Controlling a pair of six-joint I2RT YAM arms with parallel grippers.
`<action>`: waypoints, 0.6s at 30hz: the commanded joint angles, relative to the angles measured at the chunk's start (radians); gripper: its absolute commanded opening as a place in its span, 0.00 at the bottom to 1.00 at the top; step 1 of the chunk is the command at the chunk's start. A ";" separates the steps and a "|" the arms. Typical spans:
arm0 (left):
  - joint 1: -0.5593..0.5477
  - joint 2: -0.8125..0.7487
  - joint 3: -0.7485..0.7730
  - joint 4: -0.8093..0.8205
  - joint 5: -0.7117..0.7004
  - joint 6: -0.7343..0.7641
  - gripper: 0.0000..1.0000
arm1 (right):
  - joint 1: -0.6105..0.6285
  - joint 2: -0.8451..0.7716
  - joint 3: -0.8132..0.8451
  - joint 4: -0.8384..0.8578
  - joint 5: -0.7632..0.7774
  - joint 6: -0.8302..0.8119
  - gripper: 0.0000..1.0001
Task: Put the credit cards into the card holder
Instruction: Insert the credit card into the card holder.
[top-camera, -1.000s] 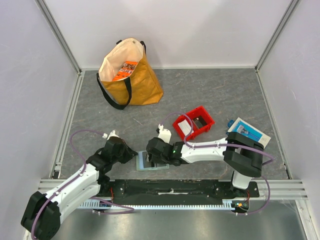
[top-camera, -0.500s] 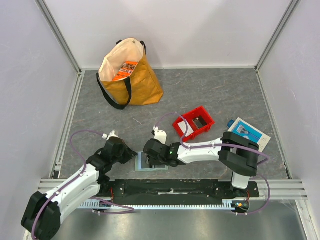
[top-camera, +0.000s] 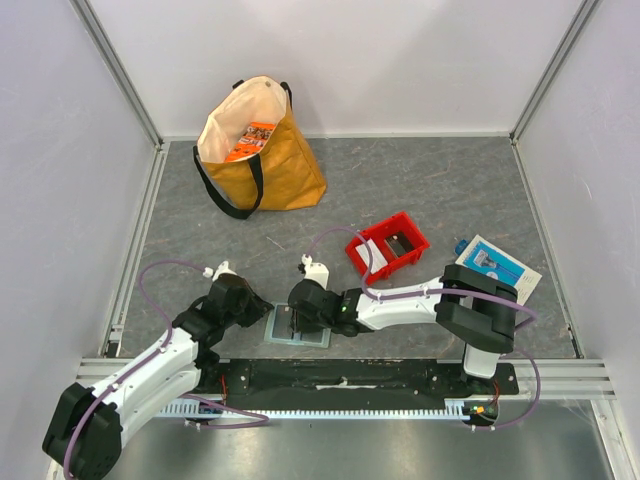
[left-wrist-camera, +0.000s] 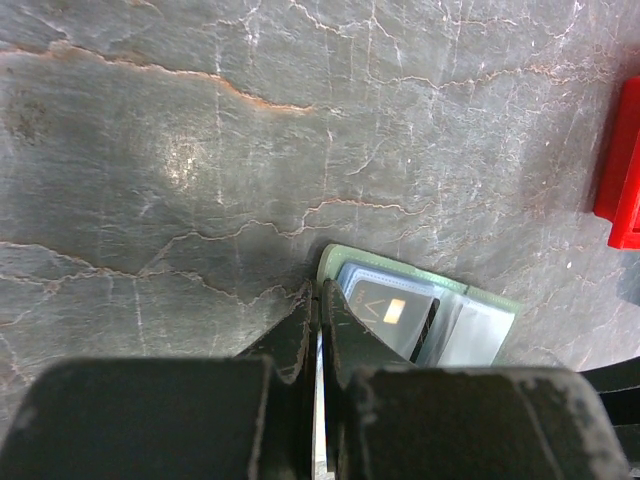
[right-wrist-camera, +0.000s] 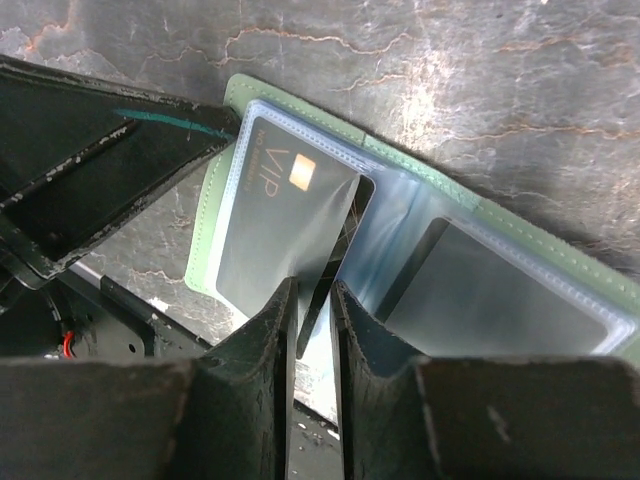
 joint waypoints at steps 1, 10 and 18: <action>0.001 -0.001 -0.010 0.024 0.012 -0.027 0.02 | -0.001 0.001 -0.010 0.140 -0.043 0.022 0.22; 0.001 -0.028 -0.008 0.004 0.007 -0.030 0.02 | -0.061 -0.077 -0.087 0.053 0.067 0.017 0.07; 0.001 -0.037 0.008 0.038 0.010 -0.031 0.02 | -0.108 -0.110 -0.003 -0.076 0.070 -0.153 0.42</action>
